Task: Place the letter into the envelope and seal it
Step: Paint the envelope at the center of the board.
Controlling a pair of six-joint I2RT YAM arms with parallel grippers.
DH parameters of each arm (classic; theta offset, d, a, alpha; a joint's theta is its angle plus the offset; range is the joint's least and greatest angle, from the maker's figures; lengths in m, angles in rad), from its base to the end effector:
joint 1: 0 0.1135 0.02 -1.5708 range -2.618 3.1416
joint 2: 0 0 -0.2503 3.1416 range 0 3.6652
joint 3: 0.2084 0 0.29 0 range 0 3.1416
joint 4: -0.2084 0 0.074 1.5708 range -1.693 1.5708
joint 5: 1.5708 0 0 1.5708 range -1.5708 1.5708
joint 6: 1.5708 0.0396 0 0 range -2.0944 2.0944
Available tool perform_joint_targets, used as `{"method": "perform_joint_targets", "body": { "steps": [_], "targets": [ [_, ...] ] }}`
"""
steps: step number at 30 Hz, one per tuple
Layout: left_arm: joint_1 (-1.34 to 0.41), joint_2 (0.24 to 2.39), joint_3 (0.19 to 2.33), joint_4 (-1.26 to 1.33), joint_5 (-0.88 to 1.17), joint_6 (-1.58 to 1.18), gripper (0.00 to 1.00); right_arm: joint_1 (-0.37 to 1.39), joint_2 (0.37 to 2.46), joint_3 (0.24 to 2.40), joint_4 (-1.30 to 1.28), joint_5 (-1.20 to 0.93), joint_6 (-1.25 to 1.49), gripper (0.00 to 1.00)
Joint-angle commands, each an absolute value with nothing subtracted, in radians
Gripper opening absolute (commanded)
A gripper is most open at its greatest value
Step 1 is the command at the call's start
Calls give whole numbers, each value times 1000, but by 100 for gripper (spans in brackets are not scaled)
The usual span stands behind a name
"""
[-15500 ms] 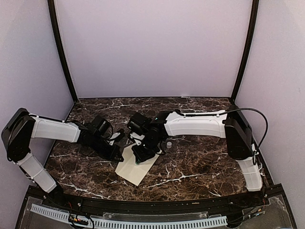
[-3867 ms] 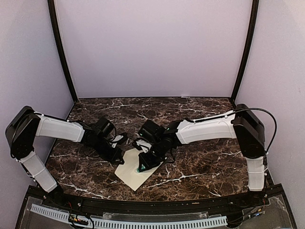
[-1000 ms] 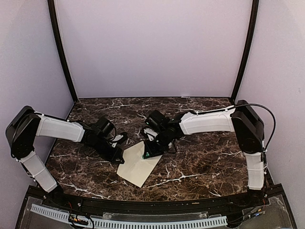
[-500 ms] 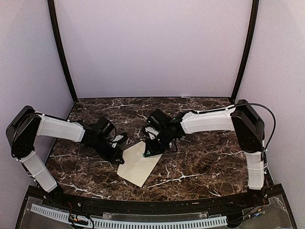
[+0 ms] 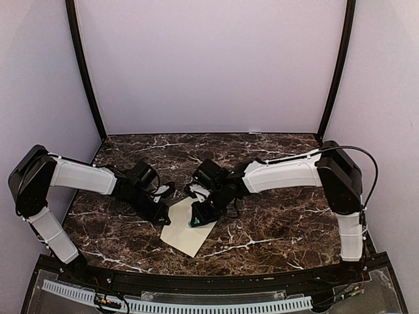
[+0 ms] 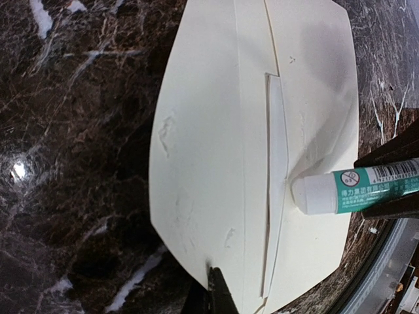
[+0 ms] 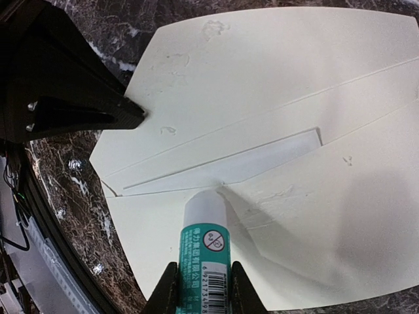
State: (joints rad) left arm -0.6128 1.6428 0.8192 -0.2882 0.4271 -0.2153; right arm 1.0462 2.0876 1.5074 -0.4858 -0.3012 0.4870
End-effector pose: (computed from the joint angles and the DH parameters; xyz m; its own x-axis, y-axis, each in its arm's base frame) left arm 0.2553 -0.1995 0.0971 -0.8603 0.3672 -0.3535 0.5014 0.7344 -0.4574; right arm 0.2242 0.4109 0.1279 -0.8079 -0.5038 -0.3059 -0.5888 0.6675 0.4558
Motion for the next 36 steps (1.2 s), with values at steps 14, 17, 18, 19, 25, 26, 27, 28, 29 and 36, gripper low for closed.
{"method": "perform_joint_targets", "body": {
  "steps": [14,17,18,19,25,26,27,28,29,36],
  "targets": [
    [-618,1648,833,-322,423,-199,0,1021,2083,1490,-626,-187,495,12],
    [-618,1649,833,-321,422,-197,0,996,2083,1493,-623,-171,488,12],
    [-618,1649,832,-321,421,-198,0,990,2086,1497,-623,-168,484,12],
    [-618,1649,832,-322,421,-198,0,984,2090,1500,-622,-164,481,12],
    [-618,1652,833,-323,415,-195,0,954,2098,1498,-633,-139,470,12],
    [-618,1652,833,-324,414,-195,0,949,2095,1494,-634,-134,469,12],
    [-619,1652,833,-325,414,-195,0,946,2090,1490,-636,-131,469,12],
    [-619,1652,833,-325,413,-196,0,944,2085,1486,-634,-130,469,12],
    [-618,1652,833,-325,413,-195,0,943,2081,1484,-634,-130,467,12],
    [-619,1653,834,-325,415,-197,0,983,2065,1471,-621,-181,450,13]
  ]
}}
